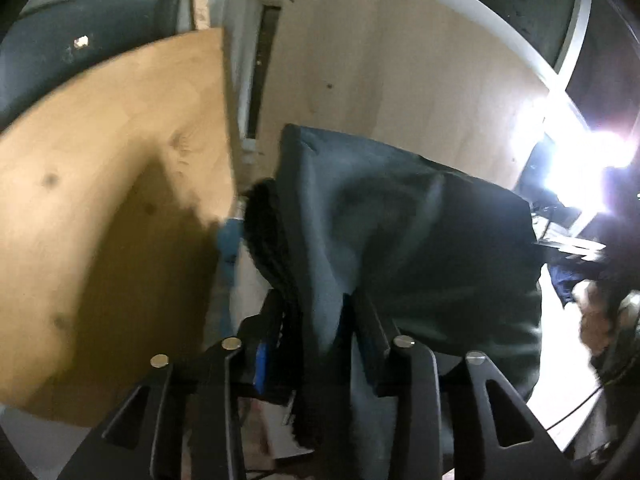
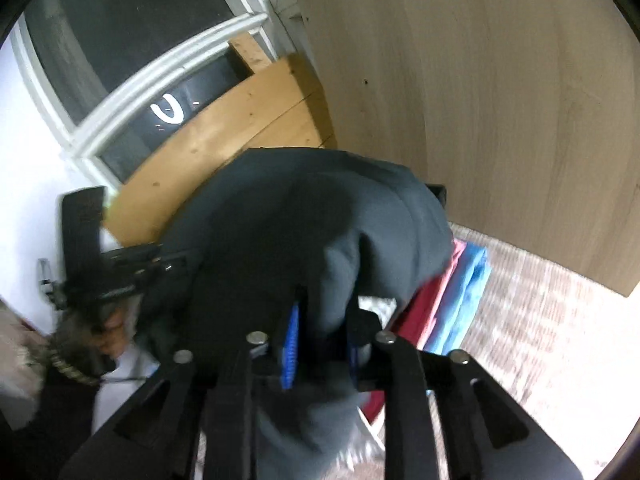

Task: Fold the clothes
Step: 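Lower the trousers onto the folded clothes stack with both grippers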

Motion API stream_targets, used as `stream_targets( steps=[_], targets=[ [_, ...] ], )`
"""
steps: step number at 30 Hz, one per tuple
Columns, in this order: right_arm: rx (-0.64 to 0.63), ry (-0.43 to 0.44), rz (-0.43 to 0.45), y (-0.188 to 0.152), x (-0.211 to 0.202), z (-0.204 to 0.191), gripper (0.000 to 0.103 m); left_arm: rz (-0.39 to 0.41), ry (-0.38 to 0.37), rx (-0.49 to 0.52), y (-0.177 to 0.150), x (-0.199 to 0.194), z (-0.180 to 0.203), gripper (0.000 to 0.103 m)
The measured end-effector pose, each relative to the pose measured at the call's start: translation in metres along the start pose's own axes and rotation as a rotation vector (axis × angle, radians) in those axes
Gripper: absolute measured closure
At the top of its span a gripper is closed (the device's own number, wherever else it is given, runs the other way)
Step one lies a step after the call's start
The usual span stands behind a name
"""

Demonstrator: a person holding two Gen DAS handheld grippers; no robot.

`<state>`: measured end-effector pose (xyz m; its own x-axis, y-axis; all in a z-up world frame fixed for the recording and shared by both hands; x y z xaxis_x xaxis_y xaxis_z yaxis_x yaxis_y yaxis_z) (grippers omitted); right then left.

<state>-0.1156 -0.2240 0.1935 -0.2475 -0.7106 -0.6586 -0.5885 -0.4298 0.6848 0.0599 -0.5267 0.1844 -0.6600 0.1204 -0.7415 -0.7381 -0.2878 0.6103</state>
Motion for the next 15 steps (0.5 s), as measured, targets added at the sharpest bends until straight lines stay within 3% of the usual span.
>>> stream_targets(
  steps=[1, 3, 7, 10, 13, 14, 15],
  targets=[
    [0.002, 0.009, 0.022, -0.002, -0.015, 0.004, 0.073, 0.013, 0.029, 0.006, 0.000, -0.006, -0.002, 0.070],
    [0.015, 0.018, 0.092, 0.001, -0.042, 0.017, 0.054, 0.079, 0.069, 0.001, 0.002, -0.033, -0.003, 0.072],
    [0.155, 0.078, 0.090, 0.014, -0.045, 0.051, 0.053, 0.151, 0.030, 0.020, 0.014, -0.068, 0.016, 0.072],
    [0.238, 0.071, 0.049, 0.012, -0.026, 0.066, 0.053, 0.112, -0.047, 0.109, 0.013, -0.059, 0.047, 0.071],
    [0.322, 0.063, 0.008, 0.010, -0.008, 0.081, 0.060, 0.008, -0.052, 0.181, 0.005, -0.023, 0.066, 0.071],
    [0.324, 0.042, -0.005, 0.009, -0.004, 0.084, 0.068, -0.037, -0.041, 0.193, -0.001, -0.009, 0.070, 0.071],
    [0.275, -0.007, -0.016, 0.005, -0.006, 0.084, 0.068, -0.059, -0.029, 0.196, -0.004, 0.001, 0.068, 0.071]
  ],
)
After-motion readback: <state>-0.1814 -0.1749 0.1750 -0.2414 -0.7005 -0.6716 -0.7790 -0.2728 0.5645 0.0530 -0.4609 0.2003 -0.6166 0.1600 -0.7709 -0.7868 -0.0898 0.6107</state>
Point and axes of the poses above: each gripper's, at about its wrist camera, not at the fingertips, and x roughly the way its jaws point, z to its right, y to its top, the point moved 2 cm from there along x, roughly the way its jaws point, and after that the axes turned 8 degrees about -x, right-handed, at the moved point
